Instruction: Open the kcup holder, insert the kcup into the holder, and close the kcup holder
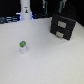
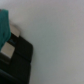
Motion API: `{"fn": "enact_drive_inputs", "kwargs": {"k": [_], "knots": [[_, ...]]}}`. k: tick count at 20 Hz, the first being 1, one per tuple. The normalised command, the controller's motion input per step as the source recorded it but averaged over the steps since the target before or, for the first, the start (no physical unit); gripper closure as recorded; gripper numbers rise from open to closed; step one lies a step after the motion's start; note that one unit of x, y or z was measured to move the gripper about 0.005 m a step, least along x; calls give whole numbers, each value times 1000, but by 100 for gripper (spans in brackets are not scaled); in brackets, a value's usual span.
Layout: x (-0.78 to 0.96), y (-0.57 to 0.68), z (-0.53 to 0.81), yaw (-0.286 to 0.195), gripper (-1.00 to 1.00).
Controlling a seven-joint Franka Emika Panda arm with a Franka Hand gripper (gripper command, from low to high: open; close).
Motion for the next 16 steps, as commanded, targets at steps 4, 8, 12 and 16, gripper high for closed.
{"fn": "enact_drive_inputs", "kwargs": {"k": [4, 8, 12, 16], "knots": [[-230, 722, -15, -184, -100], [-249, 705, -115, -187, -100], [-247, 718, -199, -183, -100], [-259, 594, -296, -190, -100]]}}
